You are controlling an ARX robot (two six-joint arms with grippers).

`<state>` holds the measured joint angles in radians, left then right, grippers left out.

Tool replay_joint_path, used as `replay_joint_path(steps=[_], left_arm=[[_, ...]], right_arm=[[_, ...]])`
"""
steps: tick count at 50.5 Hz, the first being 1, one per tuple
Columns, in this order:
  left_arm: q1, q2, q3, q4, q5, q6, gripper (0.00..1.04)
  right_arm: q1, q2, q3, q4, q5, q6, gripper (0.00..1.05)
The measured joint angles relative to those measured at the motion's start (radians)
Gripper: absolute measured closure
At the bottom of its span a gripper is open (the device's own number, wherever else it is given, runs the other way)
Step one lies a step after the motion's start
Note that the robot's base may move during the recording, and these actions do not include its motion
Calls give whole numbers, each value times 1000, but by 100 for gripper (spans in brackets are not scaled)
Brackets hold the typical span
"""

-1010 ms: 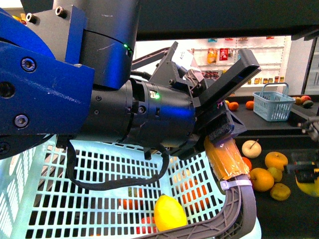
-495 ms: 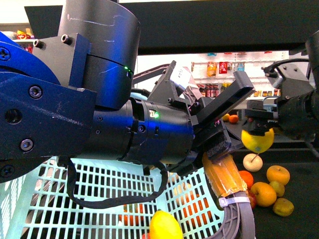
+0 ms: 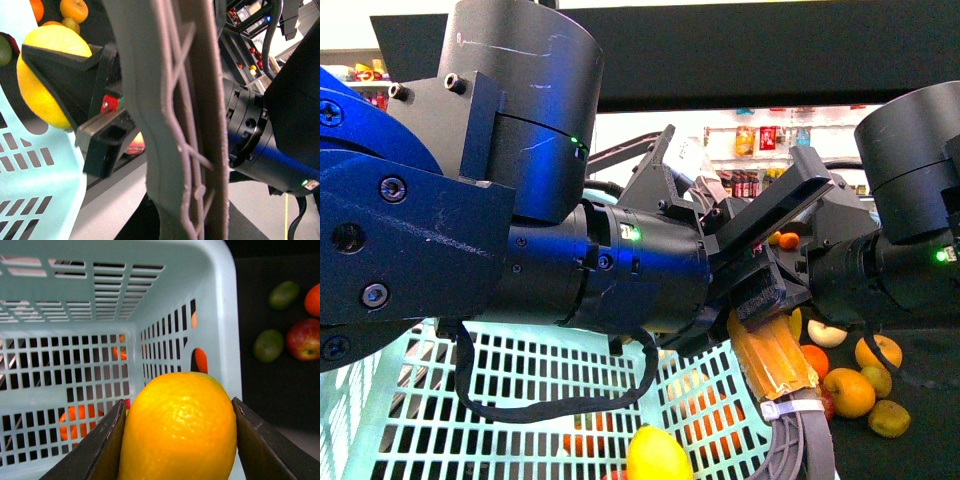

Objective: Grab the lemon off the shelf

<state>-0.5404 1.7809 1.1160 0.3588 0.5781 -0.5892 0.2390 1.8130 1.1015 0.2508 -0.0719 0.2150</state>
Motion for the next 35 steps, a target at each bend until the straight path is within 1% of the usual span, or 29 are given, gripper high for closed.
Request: replay_joint_path(steps=[3,6,7,11,16,17,25,35], left_arm=[[0,0,0,0,-1,1,96],[0,0,0,0,0,0,96],[0,0,0,0,0,0,96],[0,0,0,0,1,0,96],[0,0,0,0,1,-1,96],[0,0,0,0,3,-3,96],[0,0,0,0,5,-7,96],[0,0,0,0,-3,-7,96]], right_arm=[[13,0,-13,0,-4,-2,48],[19,0,-18,2,-4,0,37],[21,0,-18,3,-4,0,32],[19,-1,-18,10,0,0,18],[12,-2,-18,21,5,3,7],[8,-3,-18,25,7,6,6],[-28,-24,-19,37,32,10,8],[-150,-162,-76,100,100,-21,8]])
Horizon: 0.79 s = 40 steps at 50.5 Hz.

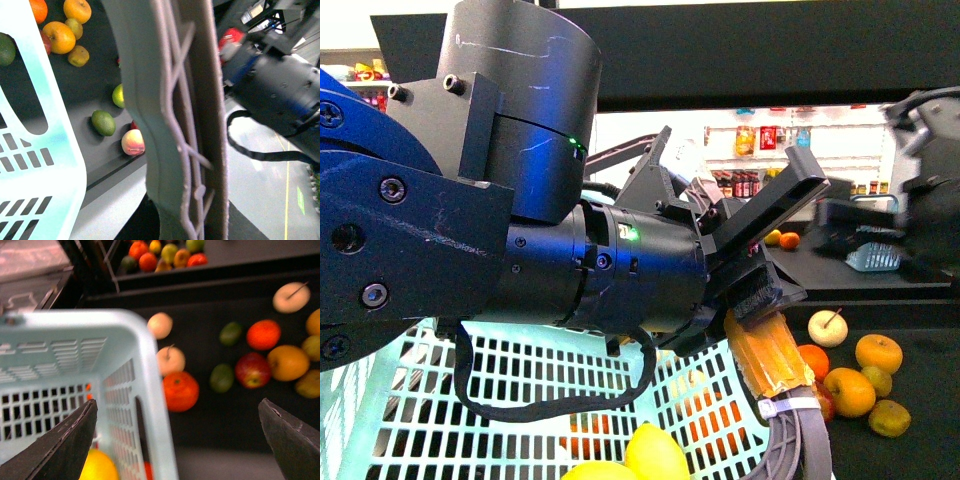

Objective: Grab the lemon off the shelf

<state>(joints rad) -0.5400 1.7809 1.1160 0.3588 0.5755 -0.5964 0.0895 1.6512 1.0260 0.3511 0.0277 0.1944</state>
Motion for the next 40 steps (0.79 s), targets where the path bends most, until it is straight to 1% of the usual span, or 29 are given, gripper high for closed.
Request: replay_joint_path(steps=[3,7,12,14,20,27,32,37,38,40], left_arm=[[0,0,0,0,2,0,96],[0,0,0,0,2,0,96],[0,0,0,0,5,0,96],[0,0,0,0,5,0,96],[0,0,0,0,3,0,96],[0,0,0,0,2,0,96],[0,0,0,0,2,0,96],[0,0,0,0,2,0,96],[0,0,0,0,2,0,96],[0,0,0,0,4,0,96]], right_arm=[[-43,-79,-60,24,28,-27,8],[-71,-164,-147,72,42,-52,8],[-95,-338,-326,102,63,-78,8],[-98,-420,-397,74,58,-80,8],[-87,-593,-521,-4,58,-99,8],[-74,-797,-608,-134,82,-109,8],[-48,-1001,-662,-278,159,-112,8],[-27,-1124,-694,-360,219,-109,8],[-28,-1153,-706,-364,213,-111,8],[-53,-1224,-750,-307,119,-134,15]])
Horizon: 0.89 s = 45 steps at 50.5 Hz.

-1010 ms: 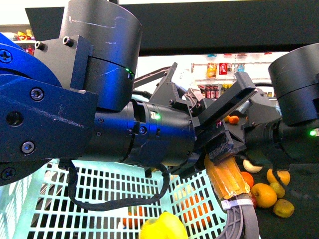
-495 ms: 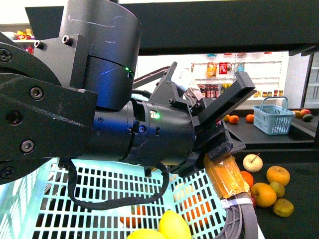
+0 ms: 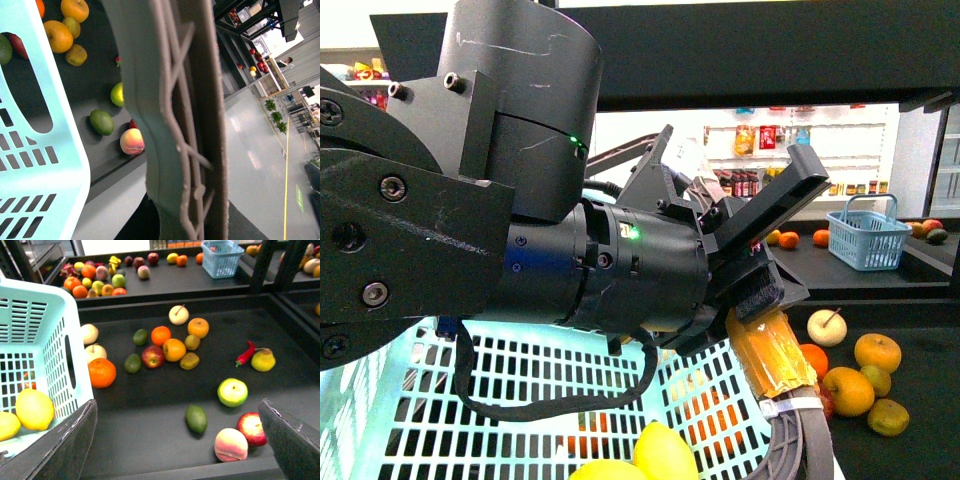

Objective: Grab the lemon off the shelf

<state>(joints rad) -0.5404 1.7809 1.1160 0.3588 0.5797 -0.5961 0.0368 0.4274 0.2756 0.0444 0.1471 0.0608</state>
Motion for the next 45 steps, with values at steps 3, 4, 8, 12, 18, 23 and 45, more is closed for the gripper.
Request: replay_joint_path(steps=[3,4,8,12,18,23,45], left_arm=[[0,0,0,0,0,0,96],[-2,0,0,0,1,0,96],[-2,0,0,0,0,-3,96],[-2,0,0,0,0,1,96],[-2,0,0,0,-1,-1,96],[-2,0,0,0,-1,-1,96],[-2,0,0,0,-1,0,96]], right_arm=[[-27,-135,-64,-1,-118,-26,26],[-29,-176,-80,-28,-130,-30,30],[-32,-308,-150,-65,-146,-43,49],[-34,-329,-167,-64,-146,-51,64],[-34,-348,-190,-60,-146,-53,87],[-34,-362,-205,-56,-146,-56,102],[-35,-417,-261,-47,-146,-58,102]])
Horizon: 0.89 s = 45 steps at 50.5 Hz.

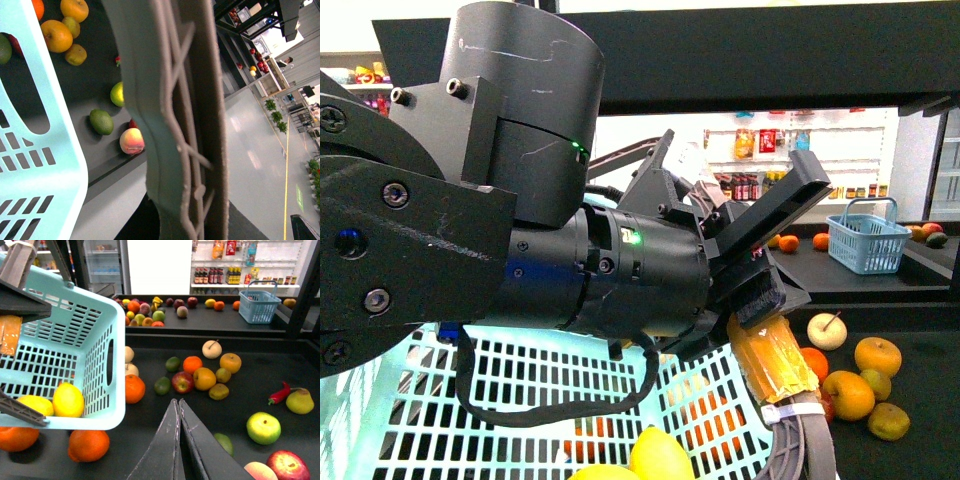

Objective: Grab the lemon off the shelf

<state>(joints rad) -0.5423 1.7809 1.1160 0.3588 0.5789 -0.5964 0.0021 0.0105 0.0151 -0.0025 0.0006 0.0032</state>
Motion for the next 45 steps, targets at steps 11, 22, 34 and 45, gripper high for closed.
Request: replay_joint_path(steps=[11,22,34,45], left_arm=[[0,0,0,0,0,0,96],[-2,2,-21,92,-60,-30,96],[9,5,-23,166,-171,-36,96],[92,1,-23,181,-395,-187,96]], right_arm=[[0,-4,0,1,0,0,102],[0,-4,0,1,0,-1,73],[0,-4,0,1,-1,-1,38],[0,-5,0,1,-1,0,7]])
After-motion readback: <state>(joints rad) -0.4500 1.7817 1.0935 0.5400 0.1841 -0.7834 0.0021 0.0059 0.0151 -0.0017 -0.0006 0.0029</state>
